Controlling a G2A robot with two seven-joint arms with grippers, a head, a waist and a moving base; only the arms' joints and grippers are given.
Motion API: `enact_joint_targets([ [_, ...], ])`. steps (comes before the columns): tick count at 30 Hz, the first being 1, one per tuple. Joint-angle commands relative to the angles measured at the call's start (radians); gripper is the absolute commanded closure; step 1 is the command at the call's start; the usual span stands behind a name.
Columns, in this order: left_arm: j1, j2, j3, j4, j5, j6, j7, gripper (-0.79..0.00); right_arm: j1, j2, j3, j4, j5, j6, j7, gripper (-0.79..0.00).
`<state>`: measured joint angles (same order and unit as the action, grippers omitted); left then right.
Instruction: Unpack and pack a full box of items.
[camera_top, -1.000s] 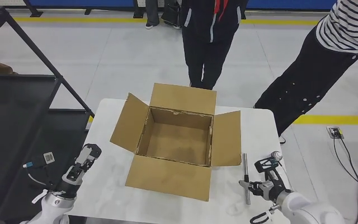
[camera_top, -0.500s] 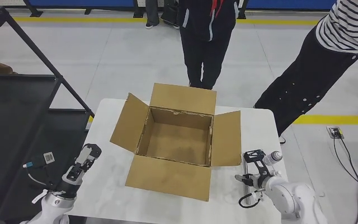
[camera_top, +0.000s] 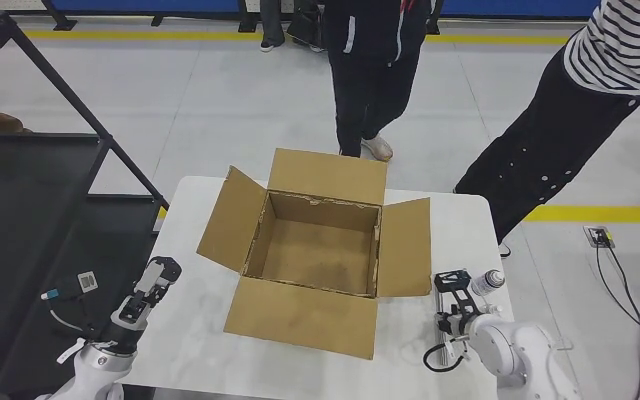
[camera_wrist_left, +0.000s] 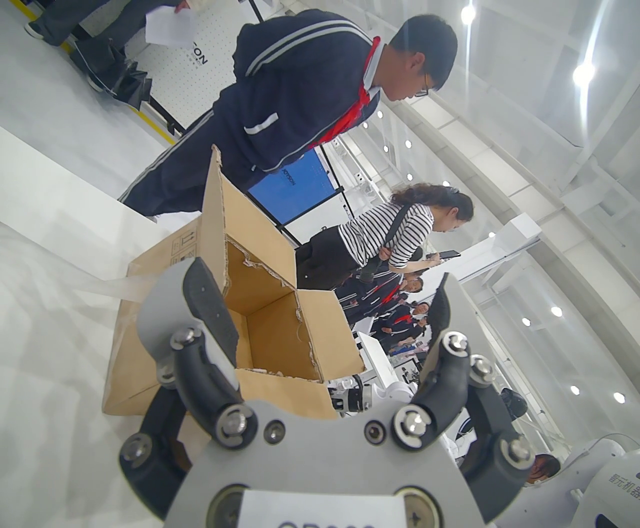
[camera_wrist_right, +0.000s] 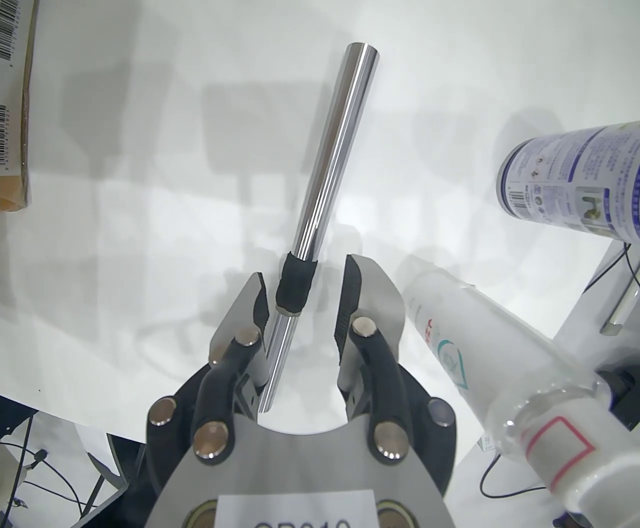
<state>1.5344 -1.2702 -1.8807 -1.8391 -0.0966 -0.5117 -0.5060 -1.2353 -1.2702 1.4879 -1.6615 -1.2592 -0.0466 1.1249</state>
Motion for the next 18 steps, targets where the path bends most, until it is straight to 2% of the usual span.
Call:
enact_joint_targets([
  [1,0.000,0.000,0.000,0.000,0.000,0.000,0.000,-0.785,0.002,0.000,-0.005,0.001,0.003,0.011,0.006,-0.323],
  [12,0.000,0.000,0.000,0.000,0.000,0.000,0.000,-0.785,0.051,-0.004,-0.048,0.056,-0.007,0.086,0.043,-0.308],
  [18,0.000,0.000,0.000,0.000,0.000,0.000,0.000,-0.785,0.066,-0.004,-0.056,0.077,-0.002,0.097,0.046,-0.256],
])
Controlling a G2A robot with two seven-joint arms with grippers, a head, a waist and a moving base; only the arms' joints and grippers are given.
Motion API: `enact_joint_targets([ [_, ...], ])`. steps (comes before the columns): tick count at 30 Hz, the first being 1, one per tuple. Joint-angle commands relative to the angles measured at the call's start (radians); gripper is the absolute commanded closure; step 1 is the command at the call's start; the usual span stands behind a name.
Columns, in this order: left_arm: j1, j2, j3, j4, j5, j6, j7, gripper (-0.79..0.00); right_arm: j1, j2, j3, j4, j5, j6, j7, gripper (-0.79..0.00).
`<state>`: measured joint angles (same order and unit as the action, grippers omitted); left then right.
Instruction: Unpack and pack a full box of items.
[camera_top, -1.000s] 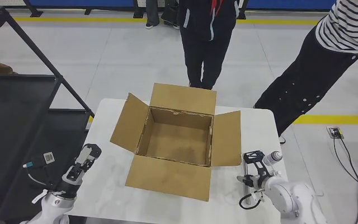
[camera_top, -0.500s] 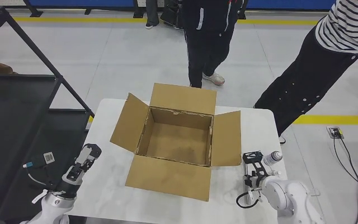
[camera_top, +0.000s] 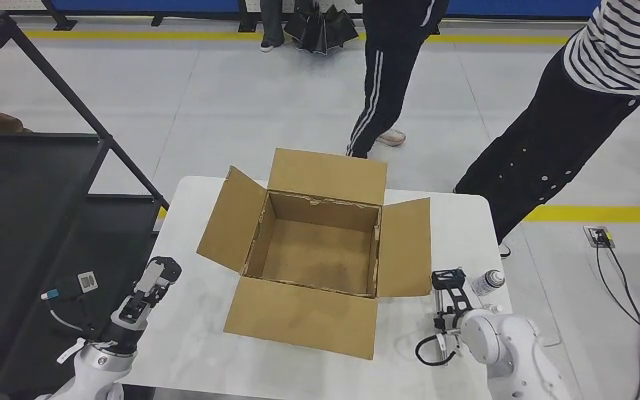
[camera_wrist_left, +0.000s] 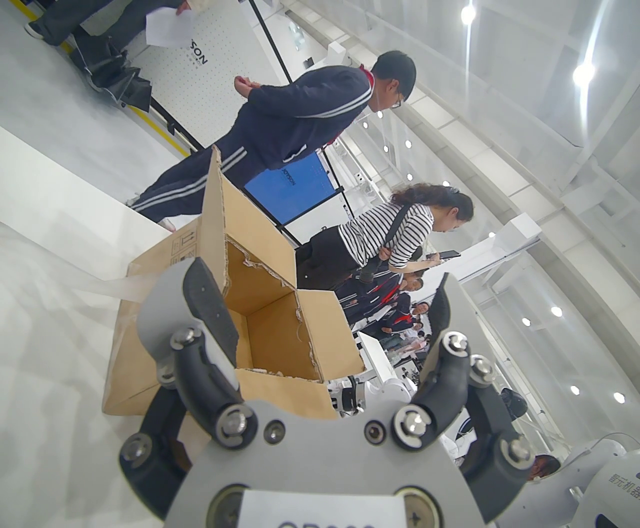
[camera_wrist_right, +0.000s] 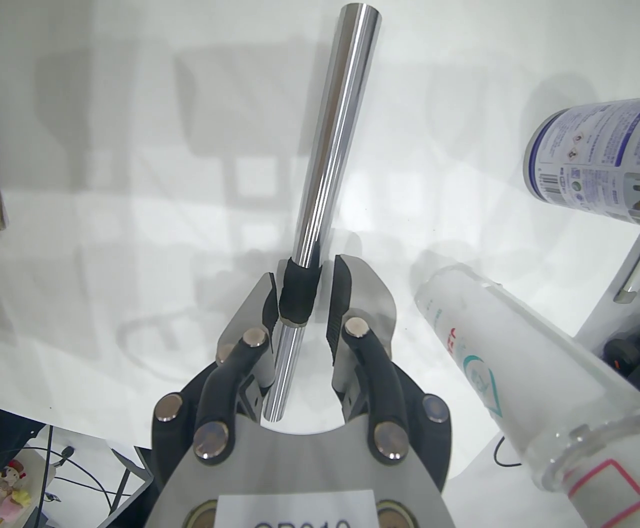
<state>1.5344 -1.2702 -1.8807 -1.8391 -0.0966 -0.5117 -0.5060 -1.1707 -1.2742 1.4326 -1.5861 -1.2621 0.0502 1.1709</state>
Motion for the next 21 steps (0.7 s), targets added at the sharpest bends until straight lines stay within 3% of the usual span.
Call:
enact_joint_targets([
  [1,0.000,0.000,0.000,0.000,0.000,0.000,0.000,-0.785,0.003,0.000,-0.002,0.004,0.002,0.001,0.001,-0.252],
  [10,0.000,0.000,0.000,0.000,0.000,0.000,0.000,-0.785,0.021,0.001,-0.017,0.031,0.009,0.003,0.008,-0.182],
  [15,0.000,0.000,0.000,0.000,0.000,0.000,0.000,-0.785,0.032,0.002,-0.013,0.047,0.022,0.002,0.015,0.000],
  [21,0.000,0.000,0.000,0.000,0.000,0.000,0.000,-0.785,0.011,0.010,0.041,-0.014,0.052,0.014,0.001,0.000],
])
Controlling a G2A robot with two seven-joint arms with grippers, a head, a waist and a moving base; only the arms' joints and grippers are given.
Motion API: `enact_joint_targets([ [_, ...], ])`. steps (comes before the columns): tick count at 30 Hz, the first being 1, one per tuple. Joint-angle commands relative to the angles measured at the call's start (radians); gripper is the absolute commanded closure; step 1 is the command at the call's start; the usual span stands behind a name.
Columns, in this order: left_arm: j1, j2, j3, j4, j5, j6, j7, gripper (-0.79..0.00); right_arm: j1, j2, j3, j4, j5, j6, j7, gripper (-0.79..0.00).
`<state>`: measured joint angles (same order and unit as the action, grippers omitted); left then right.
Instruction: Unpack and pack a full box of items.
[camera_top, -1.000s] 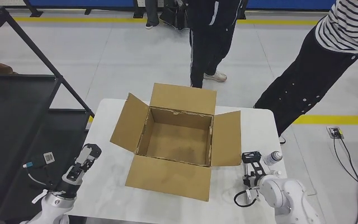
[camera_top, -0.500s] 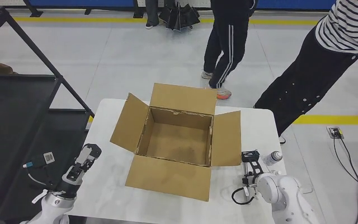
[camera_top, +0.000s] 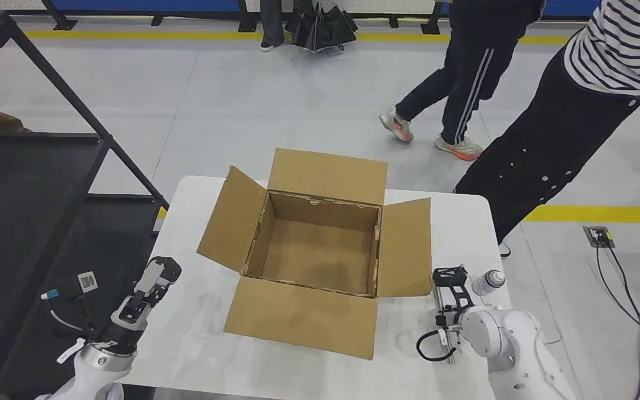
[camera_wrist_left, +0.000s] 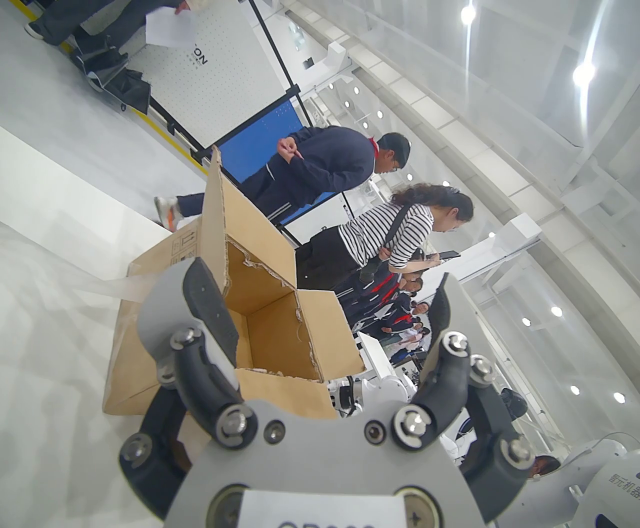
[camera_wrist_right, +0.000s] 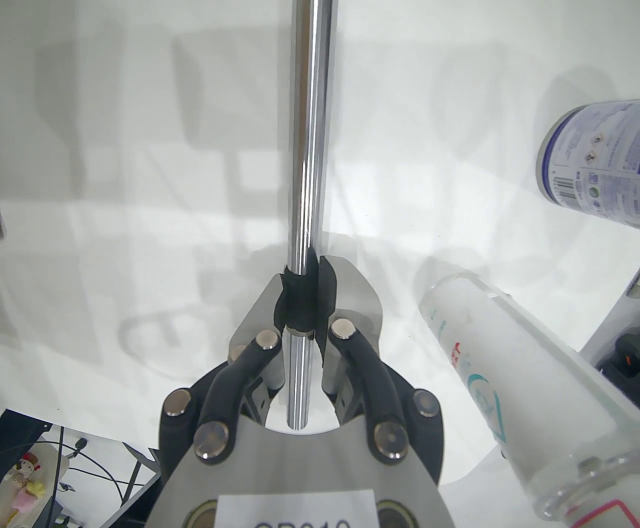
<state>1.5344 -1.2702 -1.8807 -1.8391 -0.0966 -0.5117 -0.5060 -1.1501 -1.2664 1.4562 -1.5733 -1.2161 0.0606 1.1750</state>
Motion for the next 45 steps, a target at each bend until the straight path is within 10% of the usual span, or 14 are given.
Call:
enact_joint_targets([
  [1,0.000,0.000,0.000,0.000,0.000,0.000,0.000,-0.785,-0.022,0.005,0.038,-0.063,0.014,0.009,-0.007,0.000],
  [11,0.000,0.000,0.000,0.000,0.000,0.000,0.000,-0.785,-0.203,0.022,0.230,-0.580,0.050,0.049,-0.085,0.000],
  [18,0.000,0.000,0.000,0.000,0.000,0.000,0.000,-0.785,-0.192,0.026,0.167,-0.777,0.023,-0.014,-0.132,0.000],
  [25,0.000,0.000,0.000,0.000,0.000,0.000,0.000,-0.785,0.022,0.020,-0.096,-0.724,-0.065,-0.090,-0.098,0.000],
  [35,0.000,0.000,0.000,0.000,0.000,0.000,0.000,-0.785,0.437,-0.061,-0.530,-0.302,-0.051,-0.016,-0.095,0.000],
  [45,0.000,0.000,0.000,0.000,0.000,0.000,0.000,-0.785,0.480,-0.076,-0.566,-0.234,-0.044,0.012,-0.096,0.000],
])
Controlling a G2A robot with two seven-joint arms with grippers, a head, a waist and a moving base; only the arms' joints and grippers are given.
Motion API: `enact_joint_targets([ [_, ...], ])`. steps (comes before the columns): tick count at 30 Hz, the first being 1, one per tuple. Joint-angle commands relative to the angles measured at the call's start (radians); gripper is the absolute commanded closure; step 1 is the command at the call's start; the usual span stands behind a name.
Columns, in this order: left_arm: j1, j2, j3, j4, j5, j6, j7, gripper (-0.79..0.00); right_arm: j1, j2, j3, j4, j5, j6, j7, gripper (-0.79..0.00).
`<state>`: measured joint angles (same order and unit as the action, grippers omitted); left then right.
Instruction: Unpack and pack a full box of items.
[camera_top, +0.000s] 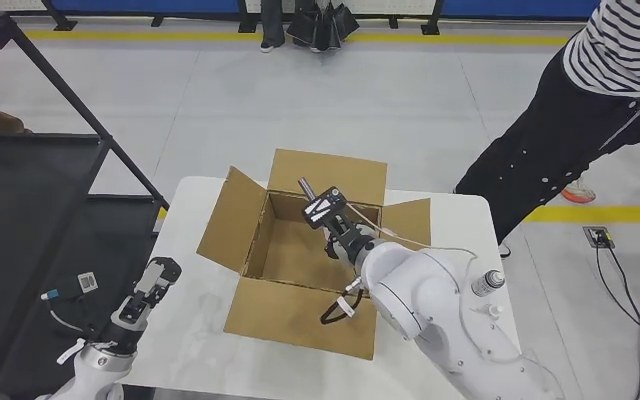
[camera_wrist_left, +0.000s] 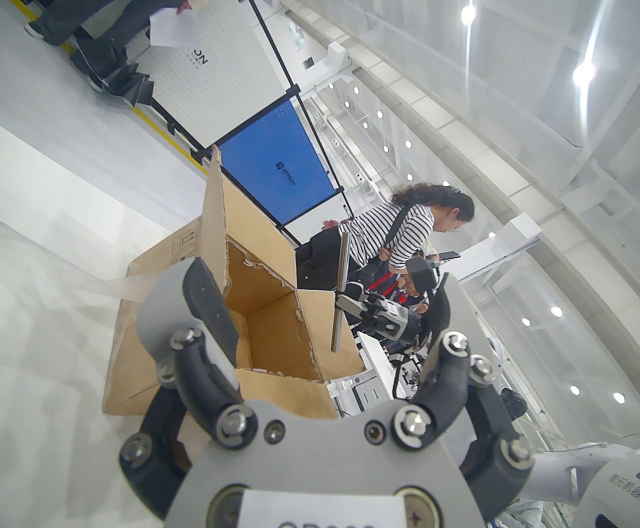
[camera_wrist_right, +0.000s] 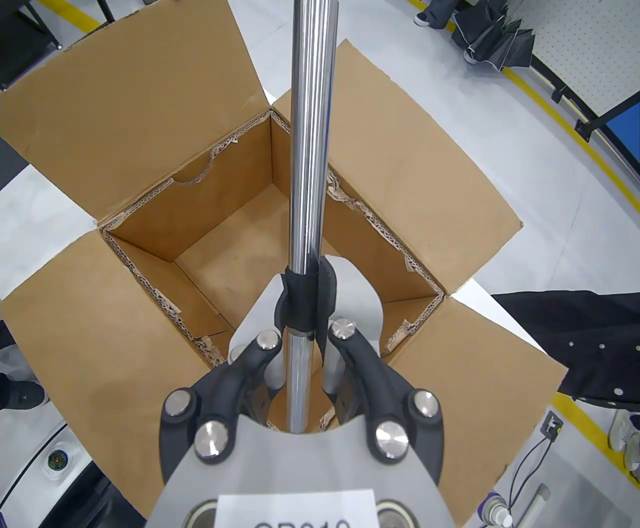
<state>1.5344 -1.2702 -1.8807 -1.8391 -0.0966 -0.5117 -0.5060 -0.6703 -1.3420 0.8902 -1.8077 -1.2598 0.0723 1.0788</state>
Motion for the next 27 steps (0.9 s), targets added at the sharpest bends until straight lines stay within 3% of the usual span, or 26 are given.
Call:
enact_joint_targets([
  [1,0.000,0.000,0.000,0.000,0.000,0.000,0.000,-0.785,0.000,0.000,0.000,0.000,0.000,0.000,0.000,0.000],
  [10,0.000,0.000,0.000,0.000,0.000,0.000,0.000,-0.785,-0.020,0.001,0.004,0.006,-0.009,-0.004,-0.045,0.000],
  [13,0.000,0.000,0.000,0.000,0.000,0.000,0.000,-0.785,0.002,-0.004,-0.023,0.070,0.004,-0.114,-0.073,0.000],
  [19,0.000,0.000,0.000,0.000,0.000,0.000,0.000,-0.785,0.254,-0.076,-0.182,0.384,0.102,-0.264,-0.007,0.000],
  [23,0.000,0.000,0.000,0.000,0.000,0.000,0.000,-0.785,0.392,-0.151,-0.279,0.646,0.241,-0.309,0.015,0.000],
  [27,0.000,0.000,0.000,0.000,0.000,0.000,0.000,-0.785,0.459,-0.220,-0.331,0.877,0.362,-0.303,-0.005,0.000],
])
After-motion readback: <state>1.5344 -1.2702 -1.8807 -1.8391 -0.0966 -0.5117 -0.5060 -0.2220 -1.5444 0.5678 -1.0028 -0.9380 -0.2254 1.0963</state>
